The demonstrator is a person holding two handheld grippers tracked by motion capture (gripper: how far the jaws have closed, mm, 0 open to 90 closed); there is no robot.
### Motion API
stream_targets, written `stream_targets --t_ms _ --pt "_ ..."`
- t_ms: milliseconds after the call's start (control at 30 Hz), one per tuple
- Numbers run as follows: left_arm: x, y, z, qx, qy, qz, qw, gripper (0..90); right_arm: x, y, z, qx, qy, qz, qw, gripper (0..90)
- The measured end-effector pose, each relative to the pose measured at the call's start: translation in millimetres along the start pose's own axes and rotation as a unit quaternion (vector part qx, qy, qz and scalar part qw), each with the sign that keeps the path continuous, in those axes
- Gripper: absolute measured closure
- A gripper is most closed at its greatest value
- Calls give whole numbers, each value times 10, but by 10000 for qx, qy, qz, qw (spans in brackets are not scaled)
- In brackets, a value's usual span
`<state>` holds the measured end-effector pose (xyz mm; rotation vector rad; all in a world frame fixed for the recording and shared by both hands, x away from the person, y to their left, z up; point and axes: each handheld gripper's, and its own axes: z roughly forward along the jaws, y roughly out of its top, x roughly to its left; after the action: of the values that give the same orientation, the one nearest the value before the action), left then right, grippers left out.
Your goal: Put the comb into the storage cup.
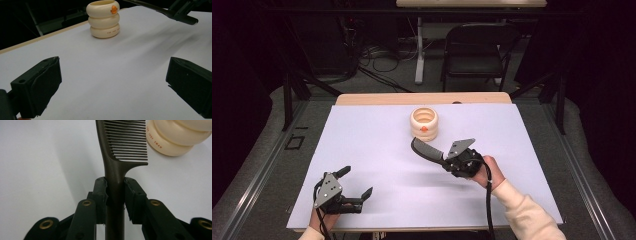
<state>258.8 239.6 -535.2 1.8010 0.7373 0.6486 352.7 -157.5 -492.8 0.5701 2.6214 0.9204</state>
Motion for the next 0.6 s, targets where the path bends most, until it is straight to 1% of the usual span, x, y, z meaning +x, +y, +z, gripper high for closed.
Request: stream_targets --t_ms 33,67,100,200,233,600 --pt "0 0 0 -6 2 2 10000 3 -14 -3 -5 -11 9 -36 10000 722" --pt "0 0 -1 -10 3 -10 10000 4 -10 -12 -7 -66 -17 35 10000 721" --pt "2 0 -2 -11 6 -5 10000 4 -21 -15 -15 -63 -13 15 10000 722" --pt "3 0 -3 -11 10 -13 10000 4 -35 -30 -27 -178 -43 80 9998 722" --pt "2 1 -3 -9 8 -10 10000 4 -35 -31 -33 -160 -57 92 9998 721" --pt "4 2 -6 -19 7 -18 10000 4 -55 -63 -63 -341 -105 213 9991 722"
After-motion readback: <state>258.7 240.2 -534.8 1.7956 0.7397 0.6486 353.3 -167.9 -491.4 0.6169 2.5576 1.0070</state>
